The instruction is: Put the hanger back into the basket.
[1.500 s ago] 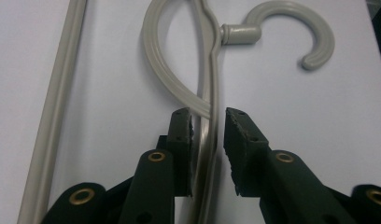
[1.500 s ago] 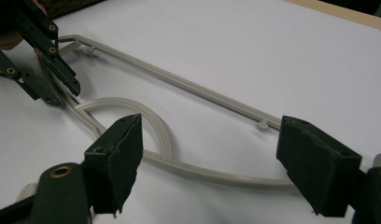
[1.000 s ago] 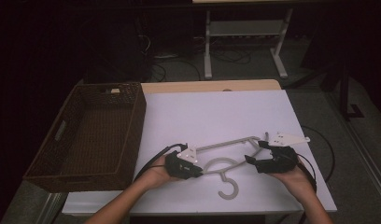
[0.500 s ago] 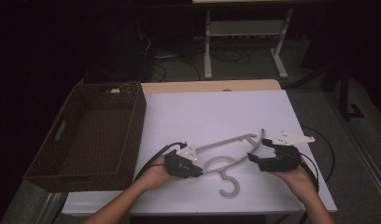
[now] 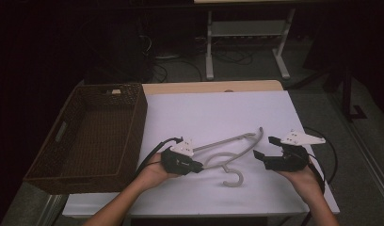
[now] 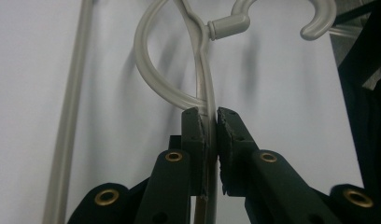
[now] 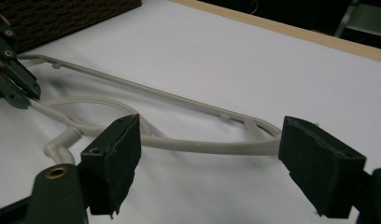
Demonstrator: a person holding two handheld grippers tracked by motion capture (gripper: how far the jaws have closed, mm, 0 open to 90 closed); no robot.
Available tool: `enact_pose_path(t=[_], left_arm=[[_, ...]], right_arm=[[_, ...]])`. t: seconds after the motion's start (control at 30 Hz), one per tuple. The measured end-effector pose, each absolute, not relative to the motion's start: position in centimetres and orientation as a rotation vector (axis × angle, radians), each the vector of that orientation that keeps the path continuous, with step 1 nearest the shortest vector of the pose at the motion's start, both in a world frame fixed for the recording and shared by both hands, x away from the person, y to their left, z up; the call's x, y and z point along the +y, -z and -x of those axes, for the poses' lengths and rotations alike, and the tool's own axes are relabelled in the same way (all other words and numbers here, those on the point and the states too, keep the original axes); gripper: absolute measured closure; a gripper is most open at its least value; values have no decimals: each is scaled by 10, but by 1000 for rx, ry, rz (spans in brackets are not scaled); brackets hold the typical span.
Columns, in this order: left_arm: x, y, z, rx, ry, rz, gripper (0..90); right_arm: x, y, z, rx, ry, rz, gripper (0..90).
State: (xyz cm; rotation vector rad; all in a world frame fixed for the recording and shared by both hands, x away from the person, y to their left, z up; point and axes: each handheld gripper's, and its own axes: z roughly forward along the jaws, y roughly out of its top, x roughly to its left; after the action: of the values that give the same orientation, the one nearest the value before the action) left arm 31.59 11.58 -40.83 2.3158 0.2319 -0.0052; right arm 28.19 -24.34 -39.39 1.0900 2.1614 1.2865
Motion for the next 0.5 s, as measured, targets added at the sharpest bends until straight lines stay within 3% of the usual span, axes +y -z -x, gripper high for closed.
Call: enact_pose_path(t=[0.5], left_arm=[[127, 387, -317, 268, -48, -2238, 828]], right_arm=[[-248, 391, -281, 2123, -1293, -1105, 203]])
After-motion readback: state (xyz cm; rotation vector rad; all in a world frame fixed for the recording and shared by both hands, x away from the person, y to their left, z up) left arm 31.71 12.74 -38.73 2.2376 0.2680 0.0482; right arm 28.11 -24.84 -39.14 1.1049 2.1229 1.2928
